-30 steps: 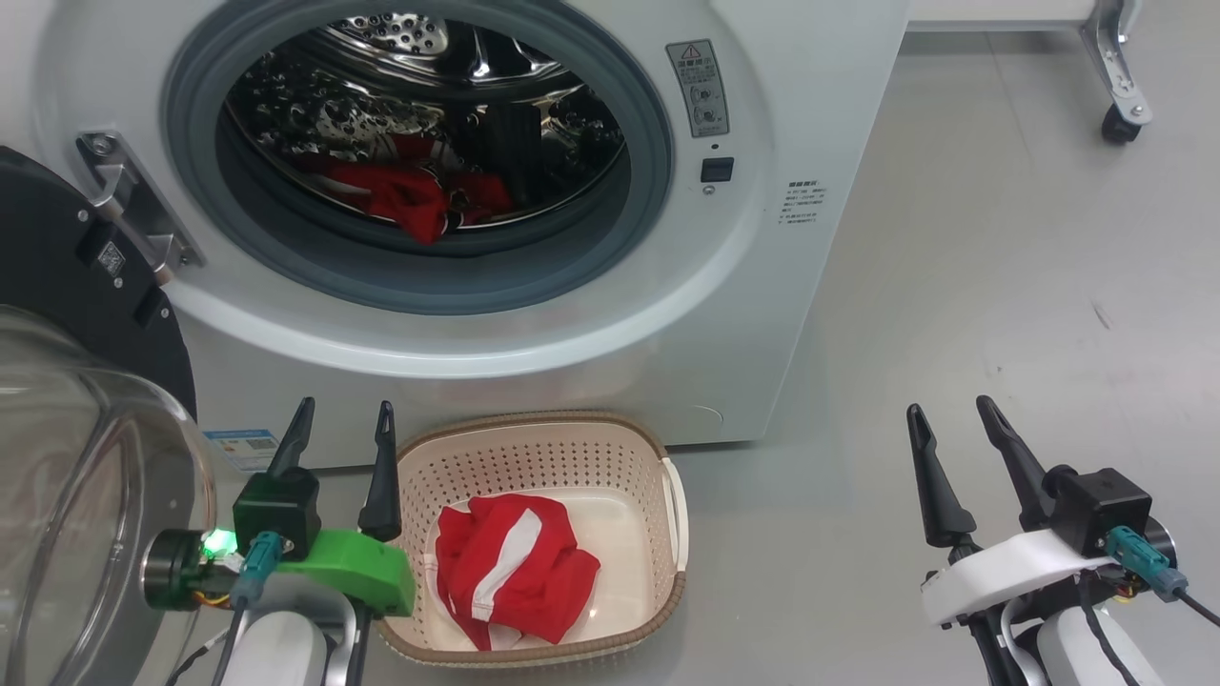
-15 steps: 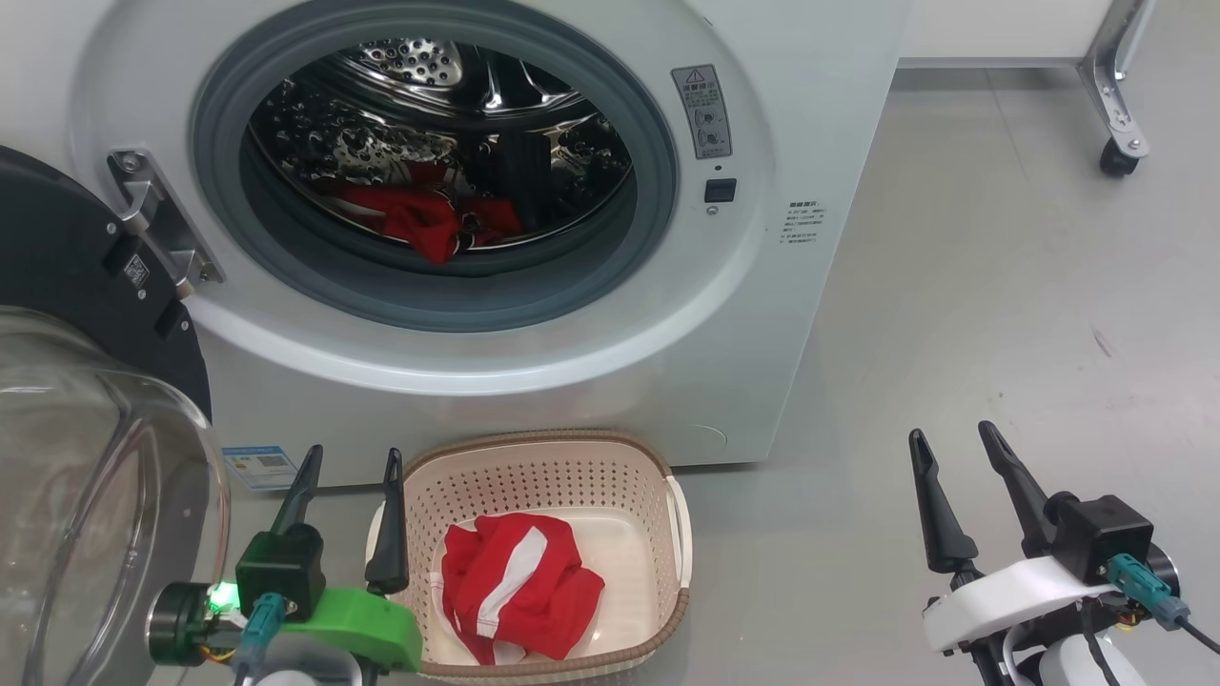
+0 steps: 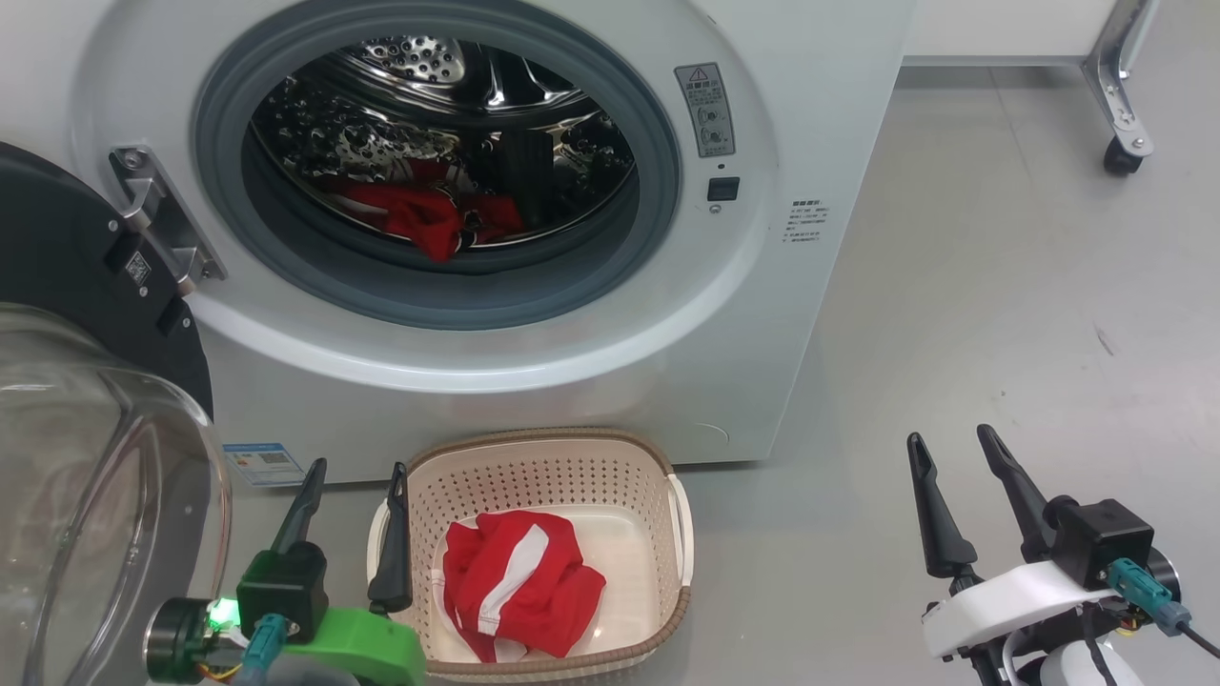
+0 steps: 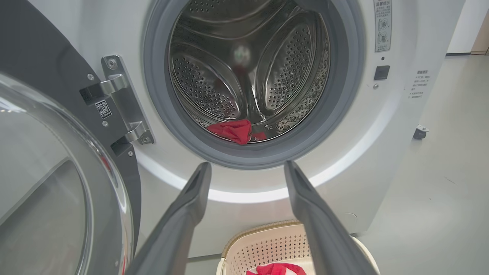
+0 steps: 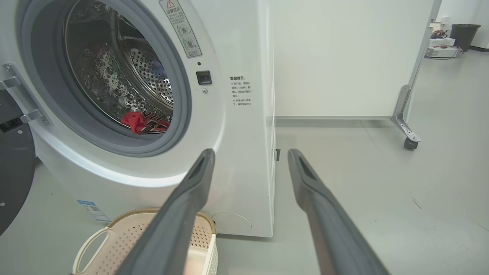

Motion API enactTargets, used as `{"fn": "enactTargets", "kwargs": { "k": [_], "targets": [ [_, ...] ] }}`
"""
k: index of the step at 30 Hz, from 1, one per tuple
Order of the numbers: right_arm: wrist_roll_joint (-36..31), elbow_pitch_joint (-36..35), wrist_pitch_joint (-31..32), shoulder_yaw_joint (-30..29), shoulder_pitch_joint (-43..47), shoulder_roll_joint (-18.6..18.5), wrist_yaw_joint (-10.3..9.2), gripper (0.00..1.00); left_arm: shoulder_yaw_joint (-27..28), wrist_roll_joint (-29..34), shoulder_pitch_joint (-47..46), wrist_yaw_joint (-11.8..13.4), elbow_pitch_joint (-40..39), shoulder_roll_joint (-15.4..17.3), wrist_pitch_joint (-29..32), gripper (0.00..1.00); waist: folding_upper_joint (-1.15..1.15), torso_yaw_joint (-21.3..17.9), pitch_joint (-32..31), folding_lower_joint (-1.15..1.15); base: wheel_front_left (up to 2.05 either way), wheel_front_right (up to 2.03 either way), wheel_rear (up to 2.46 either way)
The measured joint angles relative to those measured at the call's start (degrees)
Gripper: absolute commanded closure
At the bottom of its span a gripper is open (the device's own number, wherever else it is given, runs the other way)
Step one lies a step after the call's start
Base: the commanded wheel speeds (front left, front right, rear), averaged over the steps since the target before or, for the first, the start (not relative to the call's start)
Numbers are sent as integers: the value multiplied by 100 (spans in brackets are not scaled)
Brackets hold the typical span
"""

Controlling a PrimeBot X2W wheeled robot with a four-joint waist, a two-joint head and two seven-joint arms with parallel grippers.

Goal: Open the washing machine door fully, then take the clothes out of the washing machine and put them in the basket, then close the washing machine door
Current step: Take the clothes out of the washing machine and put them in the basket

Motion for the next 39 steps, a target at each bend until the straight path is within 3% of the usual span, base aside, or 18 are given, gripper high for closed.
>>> {"fn": "enactTargets", "kwargs": {
  "k": [28,39],
  "targets": [
    [1,-493,197,67,-8,-52,5,0,16,115,127,27,-691,4,431,0,0,-119,659,0,0,0,0],
    [4,-777,257,147,-332,-78,68,0,-25,-9,-623,26,-477,-7,758,0,0,-262,1281,0,0,0,0]
  ]
}}
